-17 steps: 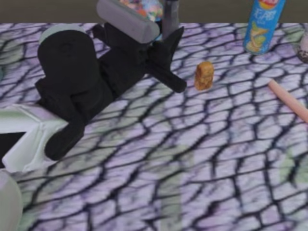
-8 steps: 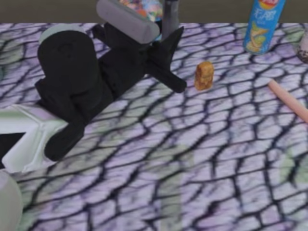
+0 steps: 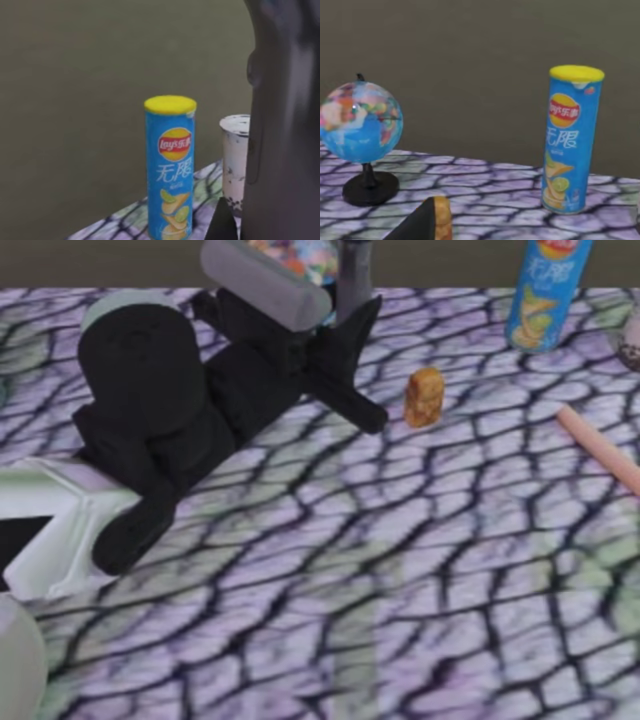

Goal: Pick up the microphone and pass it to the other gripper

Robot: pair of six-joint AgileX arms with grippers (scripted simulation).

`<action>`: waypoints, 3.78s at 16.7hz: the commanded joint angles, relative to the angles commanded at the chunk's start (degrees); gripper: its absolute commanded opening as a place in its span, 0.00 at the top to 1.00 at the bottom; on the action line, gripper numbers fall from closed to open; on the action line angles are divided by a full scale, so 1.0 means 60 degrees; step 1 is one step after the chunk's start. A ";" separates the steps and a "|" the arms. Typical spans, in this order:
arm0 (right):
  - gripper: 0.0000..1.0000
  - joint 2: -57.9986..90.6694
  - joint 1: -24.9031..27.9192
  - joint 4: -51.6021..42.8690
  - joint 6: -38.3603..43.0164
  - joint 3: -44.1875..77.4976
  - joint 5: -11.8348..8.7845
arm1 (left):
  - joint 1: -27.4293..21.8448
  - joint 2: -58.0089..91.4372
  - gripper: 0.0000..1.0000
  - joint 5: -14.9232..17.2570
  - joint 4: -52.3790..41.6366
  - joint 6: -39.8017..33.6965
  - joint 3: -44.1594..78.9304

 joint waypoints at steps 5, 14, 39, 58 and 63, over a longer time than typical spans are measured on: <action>0.00 0.3784 0.1985 0.1904 0.0142 0.2092 -0.0209 | 0.0000 0.0000 1.00 0.0000 0.0000 0.0000 0.0000; 0.00 0.8006 0.4187 0.3879 0.0205 0.4276 -0.0452 | 0.0000 0.0000 1.00 0.0000 0.0000 0.0000 0.0000; 0.30 1.1918 0.4405 0.4477 0.0208 0.7583 -0.0195 | 0.0000 0.0000 1.00 0.0000 0.0000 0.0000 0.0000; 1.00 1.1918 0.4405 0.4477 0.0208 0.7583 -0.0195 | 0.0000 0.0000 0.92 0.0000 0.0000 0.0000 0.0000; 1.00 1.1918 0.4405 0.4477 0.0208 0.7583 -0.0195 | 0.0000 0.0000 0.55 0.0000 0.0000 0.0000 0.0000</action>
